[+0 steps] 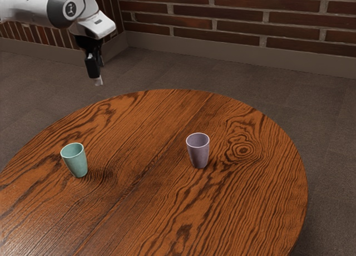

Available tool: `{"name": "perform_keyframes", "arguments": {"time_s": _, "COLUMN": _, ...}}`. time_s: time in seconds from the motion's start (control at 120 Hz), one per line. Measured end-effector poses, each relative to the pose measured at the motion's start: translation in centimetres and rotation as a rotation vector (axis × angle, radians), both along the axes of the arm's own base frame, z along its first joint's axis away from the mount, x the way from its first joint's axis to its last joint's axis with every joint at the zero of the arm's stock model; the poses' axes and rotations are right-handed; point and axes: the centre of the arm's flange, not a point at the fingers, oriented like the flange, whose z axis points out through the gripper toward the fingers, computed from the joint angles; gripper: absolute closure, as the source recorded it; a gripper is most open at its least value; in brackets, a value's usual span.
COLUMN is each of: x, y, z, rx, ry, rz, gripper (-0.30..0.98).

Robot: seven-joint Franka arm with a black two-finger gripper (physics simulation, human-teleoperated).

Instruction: Place the right cup onto the left cup

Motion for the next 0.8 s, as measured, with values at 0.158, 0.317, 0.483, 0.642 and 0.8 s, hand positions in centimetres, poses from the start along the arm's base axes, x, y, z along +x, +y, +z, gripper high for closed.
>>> {"name": "perform_keyframes", "arguments": {"time_s": 0.158, "x": 4.6, "y": -4.7, "z": -3.4, "rx": 0.021, "ry": 0.027, "rz": -0.061, "gripper": 0.0}}
{"name": "perform_keyframes", "arguments": {"time_s": 0.317, "x": 8.8, "y": -15.9, "z": -8.3, "rx": 0.047, "ry": 0.035, "rz": -0.204, "gripper": 0.0}}
{"name": "perform_keyframes", "arguments": {"time_s": 0.483, "x": 11.1, "y": -20.2, "z": -16.1, "rx": 0.033, "ry": 0.071, "rz": -0.243, "gripper": 0.0}}
{"name": "perform_keyframes", "arguments": {"time_s": 0.642, "x": 12.6, "y": -21.8, "z": -21.1, "rx": 0.0, "ry": 0.063, "rz": -0.249, "gripper": 0.0}}
{"name": "perform_keyframes", "arguments": {"time_s": 0.8, "x": 13.5, "y": -22.0, "z": -24.3, "rx": -0.018, "ry": 0.046, "rz": -0.241, "gripper": 0.0}}
